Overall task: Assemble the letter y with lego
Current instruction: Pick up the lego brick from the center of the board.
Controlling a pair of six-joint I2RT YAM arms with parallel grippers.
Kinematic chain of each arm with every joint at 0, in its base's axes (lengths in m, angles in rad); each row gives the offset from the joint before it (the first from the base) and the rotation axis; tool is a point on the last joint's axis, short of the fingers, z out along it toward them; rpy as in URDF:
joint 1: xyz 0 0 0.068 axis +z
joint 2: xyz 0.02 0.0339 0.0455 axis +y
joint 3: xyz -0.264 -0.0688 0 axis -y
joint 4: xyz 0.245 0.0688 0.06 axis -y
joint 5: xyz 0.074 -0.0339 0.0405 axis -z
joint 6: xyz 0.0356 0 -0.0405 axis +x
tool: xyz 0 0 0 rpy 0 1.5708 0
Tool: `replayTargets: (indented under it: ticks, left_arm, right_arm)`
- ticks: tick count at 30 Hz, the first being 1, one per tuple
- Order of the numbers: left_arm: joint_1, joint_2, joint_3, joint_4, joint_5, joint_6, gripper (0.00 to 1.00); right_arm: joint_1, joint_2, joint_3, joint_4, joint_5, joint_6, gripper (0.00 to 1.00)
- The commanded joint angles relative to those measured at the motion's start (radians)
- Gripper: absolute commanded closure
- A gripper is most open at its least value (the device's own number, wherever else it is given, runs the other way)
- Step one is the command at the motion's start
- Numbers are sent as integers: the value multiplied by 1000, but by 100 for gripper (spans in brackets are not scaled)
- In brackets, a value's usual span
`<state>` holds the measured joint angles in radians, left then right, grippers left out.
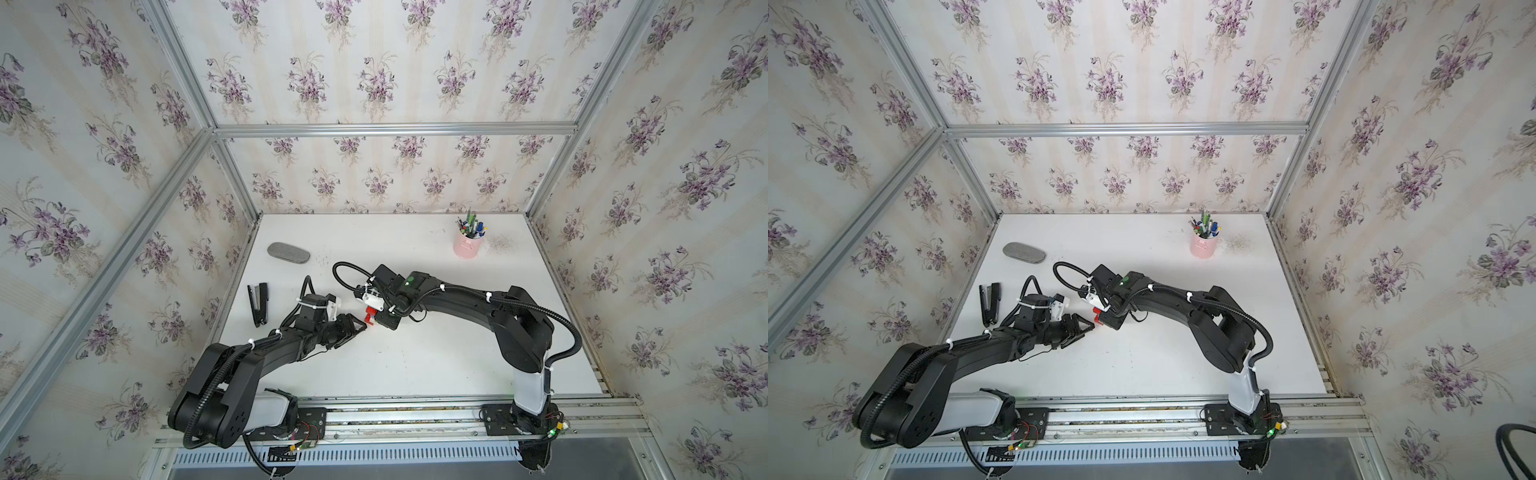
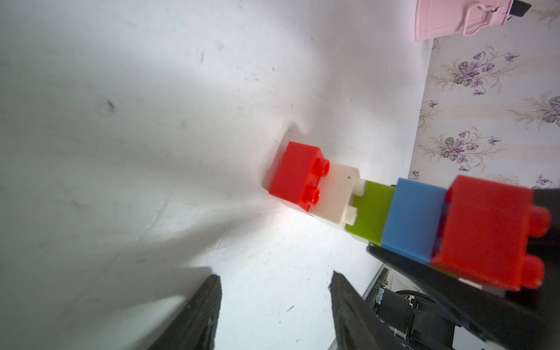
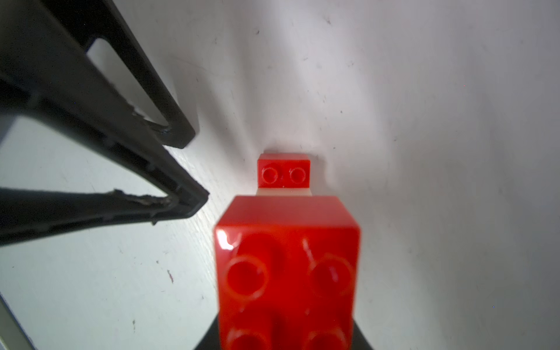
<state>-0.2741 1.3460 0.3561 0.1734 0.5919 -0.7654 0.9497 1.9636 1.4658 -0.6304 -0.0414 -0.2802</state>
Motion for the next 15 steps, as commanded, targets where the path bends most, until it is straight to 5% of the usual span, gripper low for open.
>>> replayTargets:
  ticks: [1,15]
  left_arm:
    - [8,4,-13,-121,-47,-11,39]
    - [37,-30,-38,-140,-54,-22,40]
  right_arm:
    - [2,19,8,-35,29,-6,83]
    - [6,22,25,-34,18,-2,83]
